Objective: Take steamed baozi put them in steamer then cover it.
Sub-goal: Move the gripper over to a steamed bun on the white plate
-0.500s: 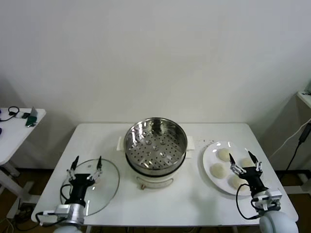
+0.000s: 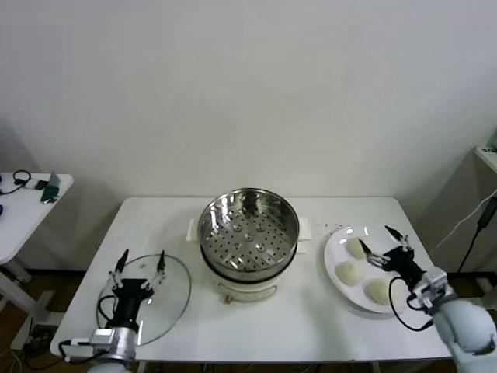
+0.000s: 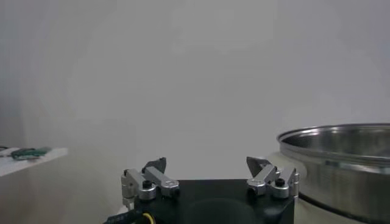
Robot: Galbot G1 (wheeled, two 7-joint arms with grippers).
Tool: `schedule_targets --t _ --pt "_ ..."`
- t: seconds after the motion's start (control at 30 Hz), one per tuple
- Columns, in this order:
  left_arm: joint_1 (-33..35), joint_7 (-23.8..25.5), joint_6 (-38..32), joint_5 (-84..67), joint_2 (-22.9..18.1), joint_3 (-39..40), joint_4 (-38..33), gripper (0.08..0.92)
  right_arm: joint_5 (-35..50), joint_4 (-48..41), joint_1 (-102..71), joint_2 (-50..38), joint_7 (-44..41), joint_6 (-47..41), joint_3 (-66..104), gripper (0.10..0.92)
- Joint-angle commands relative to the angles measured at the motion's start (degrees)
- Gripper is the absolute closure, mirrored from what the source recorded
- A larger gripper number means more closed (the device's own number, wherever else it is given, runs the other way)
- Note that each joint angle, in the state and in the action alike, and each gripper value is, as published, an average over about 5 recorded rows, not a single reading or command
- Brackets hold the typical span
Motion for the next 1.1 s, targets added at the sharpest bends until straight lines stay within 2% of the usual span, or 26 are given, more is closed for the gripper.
schedule_targets --t 0.03,0.17,0.23,0.47,0.63,0.83,1.1 --pt "0.09 -0.35 -0.67 -0.85 0.92 0.41 0.10 0.177 -3.45 -7.57 10.98 -15.00 -15.78 -4.01 -9.11 0.203" --pt "-0.06 -0.46 -0.95 -1.42 1.28 0.57 0.25 0.177 -7.99 -14.51 25.37 -17.96 -26.70 -0.92 -23.16 0.203" --pt "-0.16 -0.46 -1.40 -1.84 1.44 0.68 0.39 0.177 -9.87 -18.18 33.69 -18.45 -29.62 1.01 -31.55 0.203" --pt "-0.24 -0.50 -1.59 -2.97 1.76 0.84 0.35 0.177 -13.47 -27.55 59.41 -16.57 -34.92 3.79 -59.17 0.203" --pt "-0.76 -0.80 -0.87 -2.74 1.66 1.30 0.12 0.177 -13.14 -36.17 72.06 -11.36 -36.21 4.42 -75.60 0.203" --pt "-1.51 -1.17 0.18 -2.40 1.73 1.97 -0.14 0.177 -13.33 -45.74 76.20 -3.24 -37.31 7.23 -82.15 0.203" --pt "-3.73 -2.40 2.05 -2.21 2.66 2.67 0.26 0.177 -12.49 -53.67 75.10 5.79 -36.35 7.95 -82.63 0.203"
